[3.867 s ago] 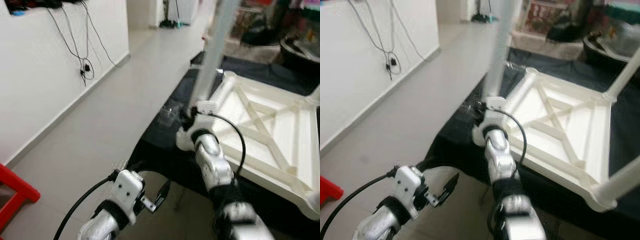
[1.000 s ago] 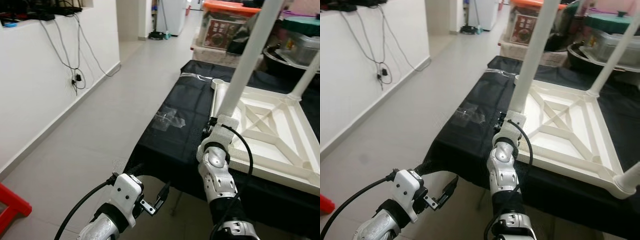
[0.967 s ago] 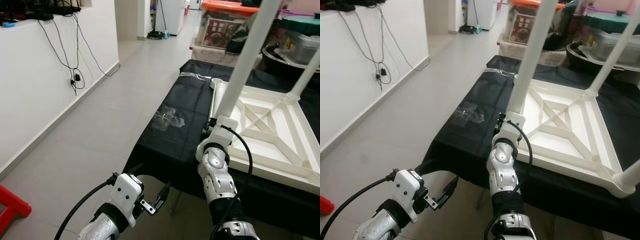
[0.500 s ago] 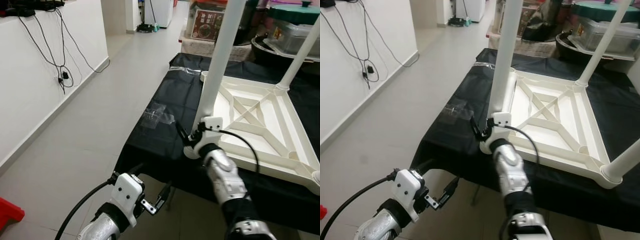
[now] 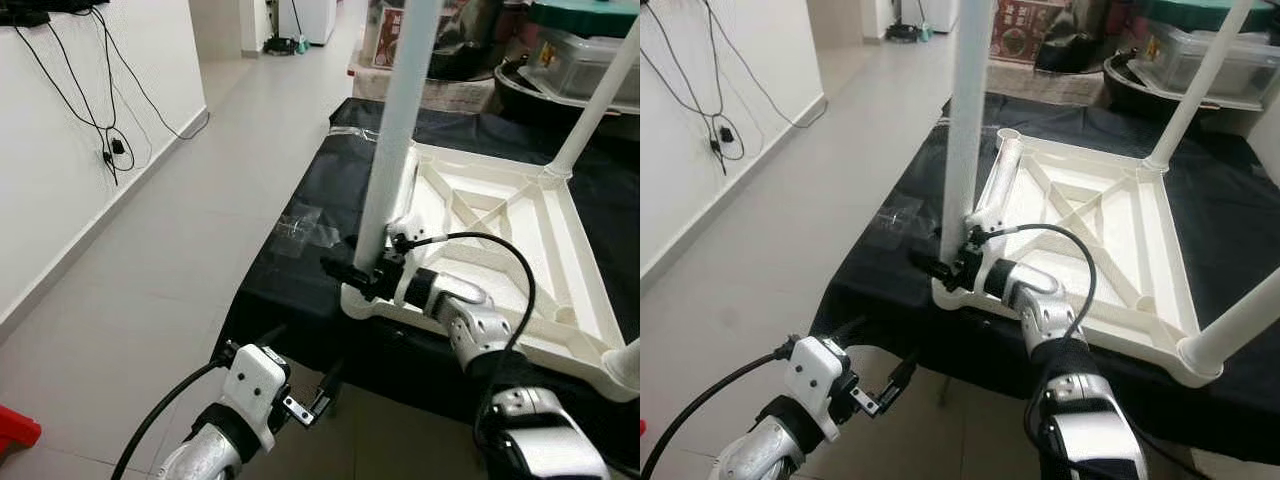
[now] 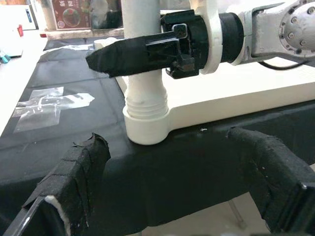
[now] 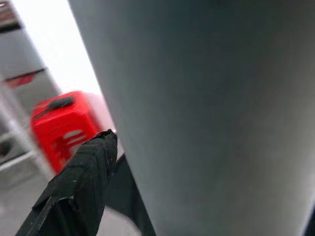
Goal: Building children table
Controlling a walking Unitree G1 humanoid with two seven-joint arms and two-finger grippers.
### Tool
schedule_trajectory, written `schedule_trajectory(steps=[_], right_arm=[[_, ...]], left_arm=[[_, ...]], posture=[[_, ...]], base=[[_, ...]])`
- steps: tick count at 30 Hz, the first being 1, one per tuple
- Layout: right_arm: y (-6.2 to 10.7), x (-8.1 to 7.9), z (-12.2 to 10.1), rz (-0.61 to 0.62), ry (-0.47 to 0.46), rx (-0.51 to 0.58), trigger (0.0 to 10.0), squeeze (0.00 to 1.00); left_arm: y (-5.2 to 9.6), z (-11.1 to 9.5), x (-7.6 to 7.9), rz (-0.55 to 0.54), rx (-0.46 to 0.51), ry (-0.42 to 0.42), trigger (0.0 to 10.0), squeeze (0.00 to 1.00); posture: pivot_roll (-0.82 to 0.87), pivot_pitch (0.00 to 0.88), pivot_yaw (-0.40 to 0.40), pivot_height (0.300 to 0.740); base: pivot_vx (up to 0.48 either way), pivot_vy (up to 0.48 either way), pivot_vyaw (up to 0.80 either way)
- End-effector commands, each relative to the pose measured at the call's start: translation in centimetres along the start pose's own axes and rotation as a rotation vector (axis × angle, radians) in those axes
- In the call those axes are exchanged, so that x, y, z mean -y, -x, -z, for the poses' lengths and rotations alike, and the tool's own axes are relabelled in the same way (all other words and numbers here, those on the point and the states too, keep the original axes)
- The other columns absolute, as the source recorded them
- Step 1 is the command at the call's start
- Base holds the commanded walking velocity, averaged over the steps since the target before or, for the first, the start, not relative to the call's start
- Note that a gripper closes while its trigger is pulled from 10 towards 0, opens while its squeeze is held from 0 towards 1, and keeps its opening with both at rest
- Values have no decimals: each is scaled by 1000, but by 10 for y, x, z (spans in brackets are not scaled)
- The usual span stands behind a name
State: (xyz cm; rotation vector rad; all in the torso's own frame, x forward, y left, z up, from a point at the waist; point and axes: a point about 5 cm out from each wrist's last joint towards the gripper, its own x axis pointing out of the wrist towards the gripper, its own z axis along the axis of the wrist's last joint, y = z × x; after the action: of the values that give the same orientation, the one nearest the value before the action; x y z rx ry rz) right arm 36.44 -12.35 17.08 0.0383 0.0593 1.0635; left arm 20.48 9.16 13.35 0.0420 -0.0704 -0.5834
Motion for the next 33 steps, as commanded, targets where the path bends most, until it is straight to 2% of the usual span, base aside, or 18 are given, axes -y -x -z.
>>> schedule_trajectory(steps=[1, 3, 4, 9, 10, 15, 16, 17, 19, 20, 21, 22, 24, 25, 26, 28, 29, 33], right_arm=[[-10, -11, 8, -139, 1, -75, 10000, 0], [-10, -11, 8, -139, 1, -75, 10000, 0], [-11, -12, 5, -178, 1, -81, 0, 0], [-15, -12, 1, -194, 21, -66, 0, 0], [-17, -9, 2, -110, 35, -41, 0, 0], [-17, -6, 3, -29, 30, -25, 0, 0], [-17, 1, 4, 104, 43, -18, 0, 0], [-17, 1, 4, 104, 43, -18, 0, 0], [-4, 25, 10, 575, 41, -39, 0, 0], [-4, 25, 10, 575, 41, -39, 0, 0], [3, 32, 13, 730, 45, -50, 0, 0], [3, 32, 13, 730, 45, -50, 0, 0], [22, 39, 20, 1034, -6, -31, 0, 0], [22, 39, 20, 1034, -6, -31, 0, 0], [28, 37, 22, 1157, -35, -9, 0, 0], [28, 37, 22, 1157, -35, -9, 0, 0], [31, 29, 24, 1279, -77, 28, 0, 0], [24, 9, 28, 1428, -169, 94, 0, 0]], left_arm=[[2, 3, 2, -4, -12, 1, 10000, 0], [2, 3, 2, -4, -12, 1, 10000, 0], [2, 3, 2, -6, -13, 2, 10000, 0], [3, 4, 2, -1, -16, 4, 10000, 0], [2, 4, 3, 1, -16, 5, 10000, 0], [2, 4, 3, 1, -16, 6, 10000, 0], [3, 5, 3, 2, -17, 6, 10000, 0], [3, 5, 3, 2, -17, 6, 10000, 0], [3, 5, 3, 6, -19, 6, 10000, 0], [3, 5, 3, 6, -19, 6, 10000, 0], [3, 5, 3, 9, -19, 6, 10000, 0], [3, 5, 3, 9, -19, 6, 10000, 0], [2, 5, 2, 14, -20, 5, 10000, 0], [2, 5, 2, 14, -20, 5, 10000, 0], [2, 5, 2, 15, -21, 5, 10000, 0], [2, 5, 2, 15, -21, 5, 10000, 0], [2, 6, 2, 16, -21, 3, 10000, 0], [1, 5, 1, 15, -22, 0, 10000, 0]], posture=[[116, 81, -69, 740], [116, 81, -69, 740], [115, 78, -69, 740], [112, 69, -69, 740], [114, 68, -70, 740], [112, 66, -70, 740], [108, 64, -69, 740], [108, 64, -69, 740], [99, 62, -63, 740], [99, 62, -63, 740], [99, 62, -63, 740], [99, 62, -63, 740], [93, 61, -57, 740], [93, 61, -57, 740], [94, 63, -57, 740], [94, 63, -57, 740], [94, 67, -54, 740], [98, 70, -59, 740]], base=[[0, 0, 0], [0, 0, 0], [0, 0, 0], [0, 0, 0], [0, 0, 0], [0, 0, 0], [0, 0, 0], [0, 0, 0], [0, 0, 0], [0, 0, 0], [0, 0, 0], [0, 0, 0], [0, 0, 0], [0, 0, 0], [0, 0, 0], [0, 0, 0], [0, 0, 0], [0, 0, 0]])
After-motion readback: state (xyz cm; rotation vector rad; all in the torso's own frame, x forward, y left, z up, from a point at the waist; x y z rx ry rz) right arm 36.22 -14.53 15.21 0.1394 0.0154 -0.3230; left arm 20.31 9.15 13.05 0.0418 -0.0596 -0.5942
